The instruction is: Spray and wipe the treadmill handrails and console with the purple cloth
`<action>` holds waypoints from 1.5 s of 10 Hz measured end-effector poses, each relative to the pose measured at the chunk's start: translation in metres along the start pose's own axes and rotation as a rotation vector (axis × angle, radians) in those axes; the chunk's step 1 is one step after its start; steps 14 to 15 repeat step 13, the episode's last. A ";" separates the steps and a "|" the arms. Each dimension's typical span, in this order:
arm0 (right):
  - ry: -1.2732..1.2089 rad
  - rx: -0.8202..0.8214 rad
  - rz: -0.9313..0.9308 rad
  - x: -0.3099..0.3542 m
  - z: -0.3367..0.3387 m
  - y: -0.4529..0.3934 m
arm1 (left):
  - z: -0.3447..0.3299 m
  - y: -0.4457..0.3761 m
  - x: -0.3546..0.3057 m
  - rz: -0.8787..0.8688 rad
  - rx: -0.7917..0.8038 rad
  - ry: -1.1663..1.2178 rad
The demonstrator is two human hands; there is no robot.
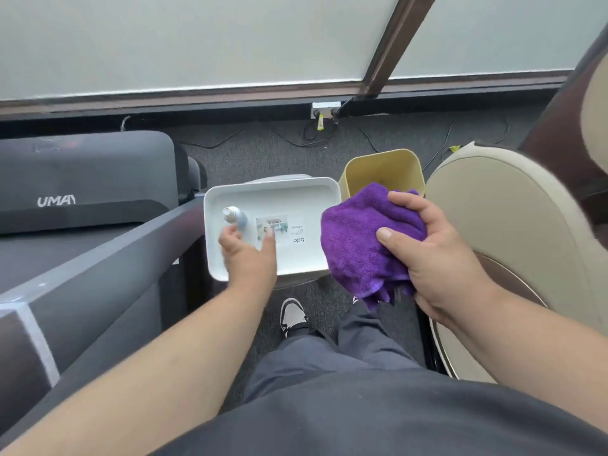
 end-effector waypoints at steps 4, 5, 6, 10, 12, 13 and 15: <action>-0.082 -0.082 -0.217 0.034 0.099 0.004 | -0.081 0.152 -0.145 -0.405 0.609 -0.065; 0.210 -0.041 -0.187 0.043 0.139 -0.020 | -0.127 0.154 -0.157 -0.456 0.622 -0.170; 0.588 0.005 -0.103 0.052 0.170 -0.063 | -0.169 0.138 -0.178 -0.438 0.554 -0.240; 0.902 0.121 -0.026 0.041 0.219 -0.229 | -0.255 0.045 -0.235 -0.345 0.426 -0.418; 0.873 0.066 -0.107 0.033 0.249 -0.194 | -0.199 0.074 -0.202 -0.170 0.423 -0.616; 0.903 0.068 -0.069 0.037 0.243 -0.156 | -0.165 0.108 -0.193 -0.195 0.383 -0.665; 0.903 0.068 -0.069 0.037 0.243 -0.156 | -0.165 0.108 -0.193 -0.195 0.383 -0.665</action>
Point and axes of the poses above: each hand's wrist, its own y-axis away from the middle knuckle, its own z-axis out of the back of the hand, x = y × z, the point moved 5 cm from there along -y, towards the middle knuckle, and after that the axes turned 9 degrees about -y, right-handed, at the moved point
